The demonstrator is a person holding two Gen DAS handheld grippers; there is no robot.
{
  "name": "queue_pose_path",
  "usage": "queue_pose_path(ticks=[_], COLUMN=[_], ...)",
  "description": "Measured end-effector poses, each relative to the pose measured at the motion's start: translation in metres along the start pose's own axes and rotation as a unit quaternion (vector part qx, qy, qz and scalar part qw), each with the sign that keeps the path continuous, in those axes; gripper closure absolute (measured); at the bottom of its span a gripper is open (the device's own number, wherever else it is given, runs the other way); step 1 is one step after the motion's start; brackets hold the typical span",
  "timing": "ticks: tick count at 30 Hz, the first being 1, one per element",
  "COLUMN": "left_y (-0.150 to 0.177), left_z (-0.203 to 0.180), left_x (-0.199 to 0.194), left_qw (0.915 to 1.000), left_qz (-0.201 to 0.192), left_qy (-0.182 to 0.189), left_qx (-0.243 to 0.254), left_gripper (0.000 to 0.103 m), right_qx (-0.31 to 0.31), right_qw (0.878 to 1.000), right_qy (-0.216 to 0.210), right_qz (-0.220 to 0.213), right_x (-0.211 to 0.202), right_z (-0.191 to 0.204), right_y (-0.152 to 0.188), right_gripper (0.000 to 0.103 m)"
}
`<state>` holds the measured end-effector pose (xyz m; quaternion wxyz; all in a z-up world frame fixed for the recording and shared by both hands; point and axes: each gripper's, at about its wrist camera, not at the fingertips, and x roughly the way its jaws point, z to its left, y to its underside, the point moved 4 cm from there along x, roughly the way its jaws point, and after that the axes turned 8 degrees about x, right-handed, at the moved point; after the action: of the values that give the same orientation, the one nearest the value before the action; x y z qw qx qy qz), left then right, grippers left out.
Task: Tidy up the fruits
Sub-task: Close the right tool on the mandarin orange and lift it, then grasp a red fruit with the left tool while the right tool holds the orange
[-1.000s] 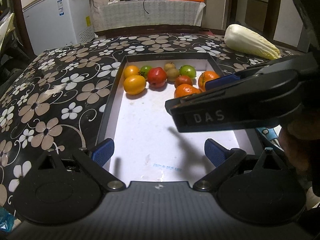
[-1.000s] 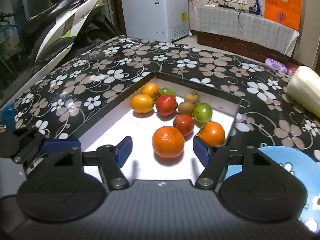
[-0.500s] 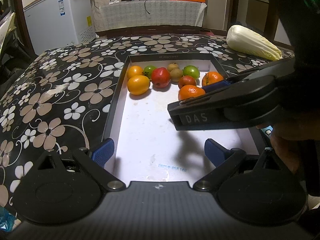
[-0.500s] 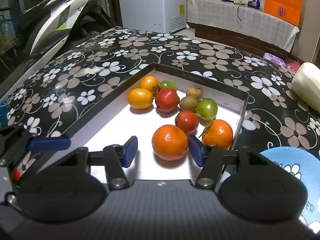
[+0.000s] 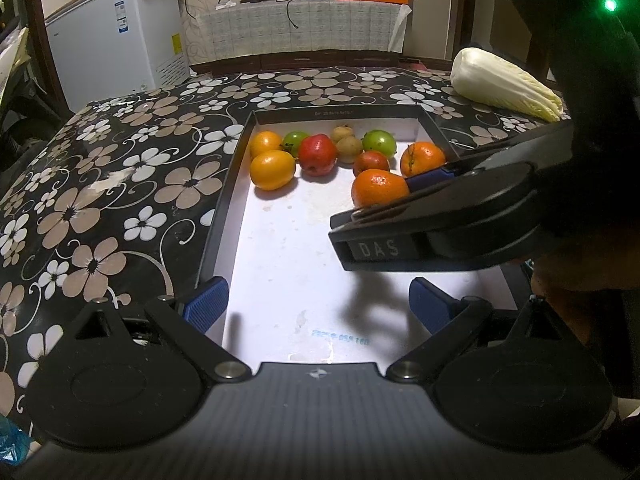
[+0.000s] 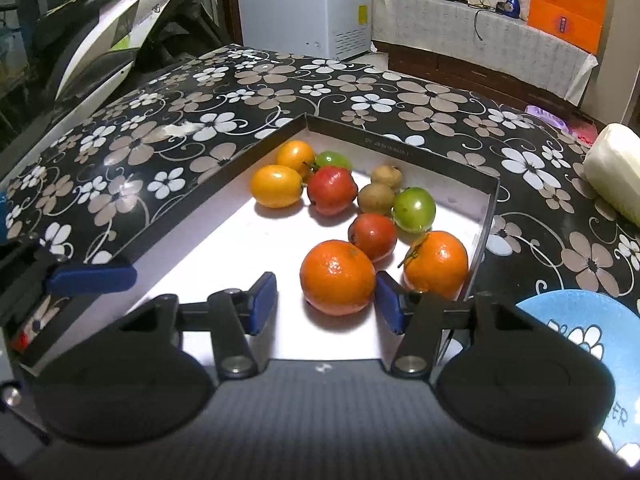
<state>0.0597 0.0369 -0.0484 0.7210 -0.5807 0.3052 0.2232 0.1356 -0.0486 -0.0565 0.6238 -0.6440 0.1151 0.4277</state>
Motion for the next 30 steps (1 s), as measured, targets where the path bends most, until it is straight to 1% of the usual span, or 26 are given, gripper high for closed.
queue_pose_path(ticks=[3, 5, 6, 9, 14, 21, 25, 28, 30], left_y=[0.000, 0.000, 0.000, -0.001, -0.007, -0.018, -0.026, -0.031, -0.033], left_z=[0.000, -0.001, -0.001, -0.003, -0.002, -0.002, -0.002, -0.006, -0.010], left_x=[0.000, 0.001, 0.000, 0.002, 0.002, 0.004, 0.007, 0.008, 0.011], left_qw=[1.0000, 1.0000, 1.0000, 1.0000, 0.9998, 0.9997, 0.9993, 0.9987, 0.9985], left_qz=[-0.001, -0.001, -0.001, 0.000, -0.006, -0.011, -0.019, -0.029, -0.028], left_qy=[0.000, 0.000, 0.000, 0.003, 0.012, 0.020, 0.031, 0.039, 0.042], left_qx=[0.000, -0.001, -0.001, -0.004, -0.012, -0.003, 0.001, 0.012, 0.021], left_gripper=[0.004, 0.004, 0.004, 0.004, 0.005, 0.005, 0.006, 0.009, 0.010], right_qx=[0.005, 0.009, 0.012, 0.025, 0.011, 0.020, 0.019, 0.023, 0.025], right_qw=[1.000, 1.000, 1.000, 1.000, 1.000, 0.999, 0.997, 0.996, 0.996], right_qy=[-0.004, -0.003, -0.002, -0.016, -0.017, -0.012, 0.003, 0.003, 0.004], right_qz=[0.000, 0.001, 0.001, 0.007, 0.008, -0.048, -0.077, -0.087, -0.090], right_x=[0.000, -0.001, -0.002, -0.005, -0.012, -0.044, -0.059, -0.065, -0.067], right_z=[-0.002, -0.003, -0.004, -0.008, -0.006, -0.015, -0.020, -0.024, -0.025], right_y=[-0.001, -0.002, -0.002, -0.002, 0.000, -0.013, -0.019, -0.021, -0.022], right_gripper=[0.047, 0.057, 0.060, 0.060, 0.060, 0.060, 0.060, 0.060, 0.060])
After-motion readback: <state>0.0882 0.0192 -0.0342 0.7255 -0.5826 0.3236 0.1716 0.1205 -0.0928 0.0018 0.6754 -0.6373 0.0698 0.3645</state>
